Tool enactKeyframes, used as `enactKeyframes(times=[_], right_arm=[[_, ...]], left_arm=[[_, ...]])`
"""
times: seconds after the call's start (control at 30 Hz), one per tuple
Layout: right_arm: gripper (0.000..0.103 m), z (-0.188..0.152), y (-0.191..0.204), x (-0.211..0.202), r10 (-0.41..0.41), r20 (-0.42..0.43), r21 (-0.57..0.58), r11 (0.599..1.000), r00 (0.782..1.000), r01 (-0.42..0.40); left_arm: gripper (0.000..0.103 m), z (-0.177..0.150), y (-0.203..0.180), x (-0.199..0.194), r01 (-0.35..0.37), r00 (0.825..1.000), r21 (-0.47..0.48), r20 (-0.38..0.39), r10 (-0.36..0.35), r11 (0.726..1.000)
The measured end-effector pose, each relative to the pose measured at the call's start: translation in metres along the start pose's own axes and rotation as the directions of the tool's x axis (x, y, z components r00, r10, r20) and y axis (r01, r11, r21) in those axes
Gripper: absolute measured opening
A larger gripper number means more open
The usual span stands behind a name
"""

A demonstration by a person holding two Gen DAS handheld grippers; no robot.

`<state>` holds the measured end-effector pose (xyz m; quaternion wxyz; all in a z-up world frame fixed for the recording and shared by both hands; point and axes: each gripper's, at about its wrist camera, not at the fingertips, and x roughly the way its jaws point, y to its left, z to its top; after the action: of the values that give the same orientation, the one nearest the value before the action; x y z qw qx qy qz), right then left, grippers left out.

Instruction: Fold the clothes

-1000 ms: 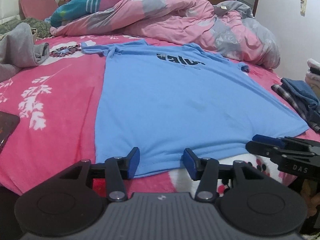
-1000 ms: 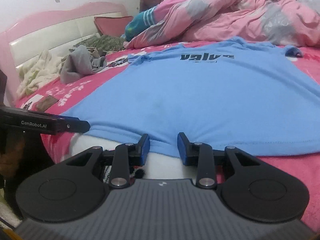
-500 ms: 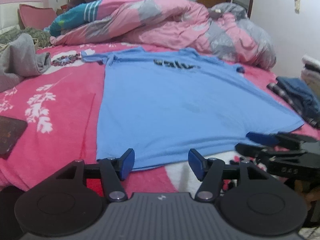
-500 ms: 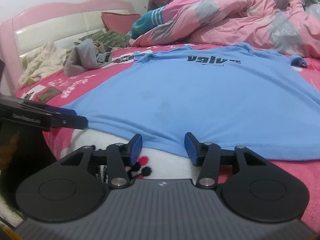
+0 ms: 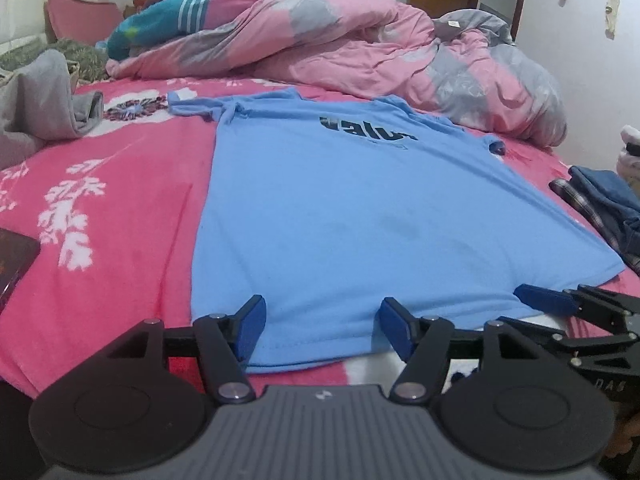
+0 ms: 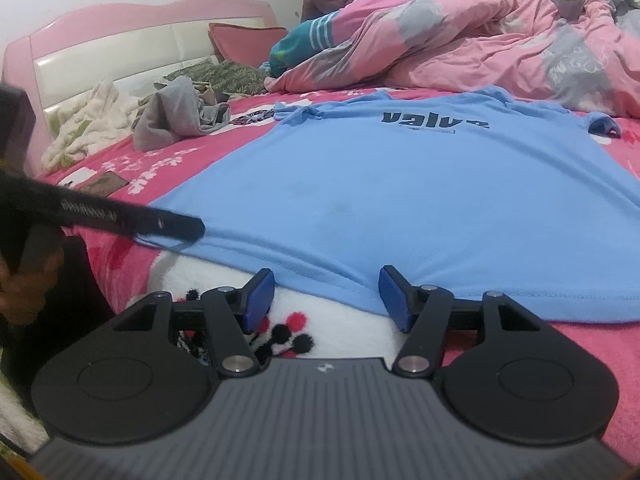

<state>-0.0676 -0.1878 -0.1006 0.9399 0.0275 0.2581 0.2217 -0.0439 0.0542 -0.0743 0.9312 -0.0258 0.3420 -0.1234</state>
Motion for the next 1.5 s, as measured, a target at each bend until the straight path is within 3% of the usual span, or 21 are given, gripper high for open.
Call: enactKeyframes(times=[0.27, 0.4, 0.6, 0.67, 0.77, 1.5], right_arm=[[0.059, 0.022, -0.001, -0.012, -0.018, -0.018, -0.009, 1.0, 1.0, 0.018], [0.059, 0.035, -0.016, -0.022, -0.101, 0.053, -0.008, 0.995, 0.993, 0.102], [0.06, 0.027, -0.047, -0.015, -0.228, 0.03, 0.02, 0.973, 0.973, 0.228], [0.063, 0.014, -0.053, -0.007, -0.234, 0.002, 0.026, 0.972, 0.972, 0.234], [0.063, -0.003, -0.05, -0.006, -0.248, 0.05, -0.005, 0.969, 0.968, 0.248], [0.065, -0.003, -0.049, -0.004, -0.249, 0.066, 0.007, 0.968, 0.966, 0.25]], left_arm=[[0.066, -0.003, 0.002, 0.0, 0.004, 1.0, 0.006, 0.008, -0.004, 1.0], [0.067, -0.005, 0.0, -0.001, 0.002, 1.0, 0.017, 0.014, -0.003, 1.0], [0.072, -0.008, -0.002, 0.0, 0.003, 1.0, 0.031, 0.018, -0.004, 1.0], [0.074, -0.007, -0.004, 0.0, 0.002, 1.0, 0.035, 0.017, -0.003, 0.999], [0.075, -0.007, -0.005, 0.0, -0.002, 1.0, 0.041, 0.015, 0.001, 0.999], [0.078, -0.008, -0.009, -0.003, -0.019, 1.0, 0.052, 0.015, 0.018, 0.998]])
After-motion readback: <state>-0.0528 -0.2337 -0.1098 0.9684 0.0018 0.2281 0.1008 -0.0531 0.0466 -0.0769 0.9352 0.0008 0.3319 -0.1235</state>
